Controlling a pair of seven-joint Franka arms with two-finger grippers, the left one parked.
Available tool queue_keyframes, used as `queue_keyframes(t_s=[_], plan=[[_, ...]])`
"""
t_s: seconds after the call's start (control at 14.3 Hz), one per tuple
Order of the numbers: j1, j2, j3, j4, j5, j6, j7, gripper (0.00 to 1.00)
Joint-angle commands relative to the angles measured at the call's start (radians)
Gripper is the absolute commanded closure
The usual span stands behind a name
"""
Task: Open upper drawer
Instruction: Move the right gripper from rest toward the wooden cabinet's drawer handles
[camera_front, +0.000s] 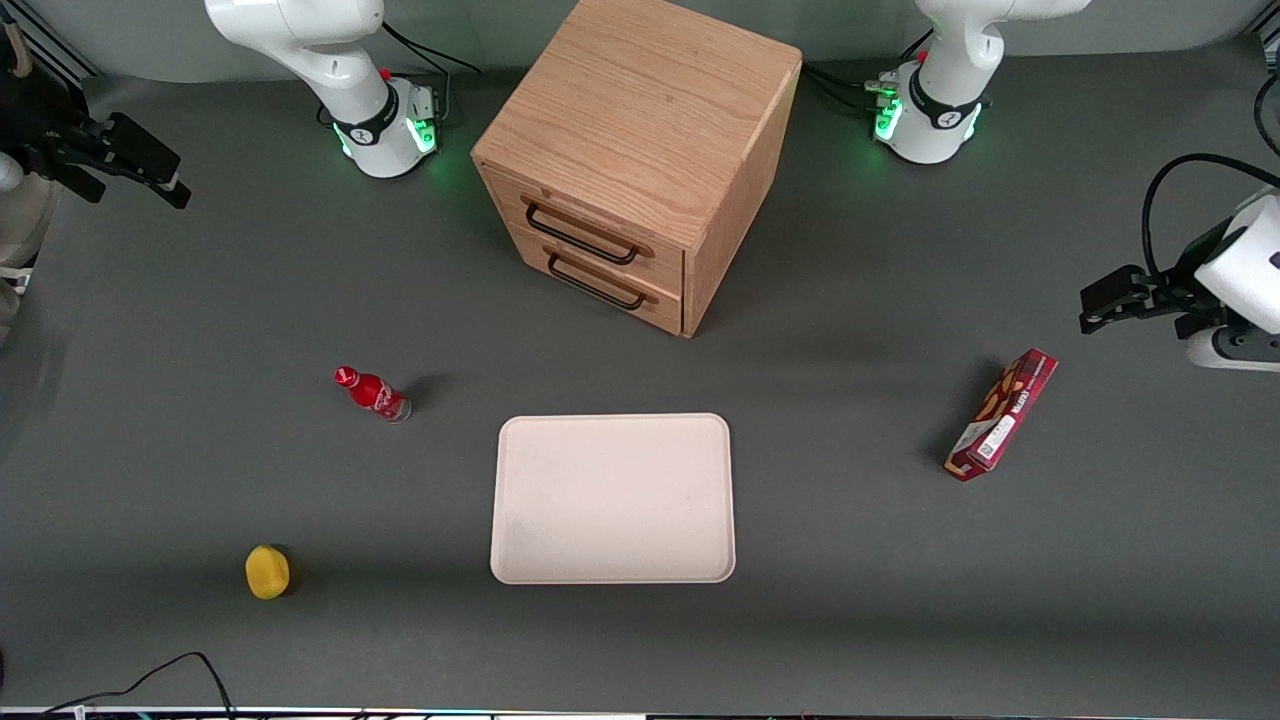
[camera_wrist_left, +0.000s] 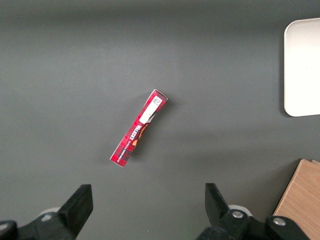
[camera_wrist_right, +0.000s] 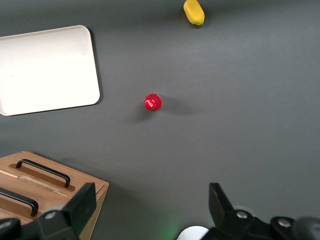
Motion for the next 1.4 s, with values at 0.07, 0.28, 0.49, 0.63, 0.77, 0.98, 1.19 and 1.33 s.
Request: queue_keyframes(t_s=[0.07,0.28,0.49,0.63,0.77,0.98,1.19,1.33], plan=[[0.002,0.012,-0.009,0.026,0.008,-0.037,-0.016,0.00],[0.002,0.014,-0.010,0.033,0.010,-0.037,-0.004,0.00],[0.005,0.011,0.004,0.049,0.017,-0.037,-0.024,0.00],[0.019,0.023,0.066,0.078,0.022,-0.037,-0.021,0.00],[0.019,0.028,0.150,0.075,0.023,-0.037,-0.016,0.00],[0.019,0.077,0.298,0.083,0.052,-0.026,-0.018,0.00],[0.019,0.133,0.384,0.087,0.201,0.015,-0.045,0.00],[0.019,0.166,0.395,0.087,0.235,0.026,-0.245,0.00]])
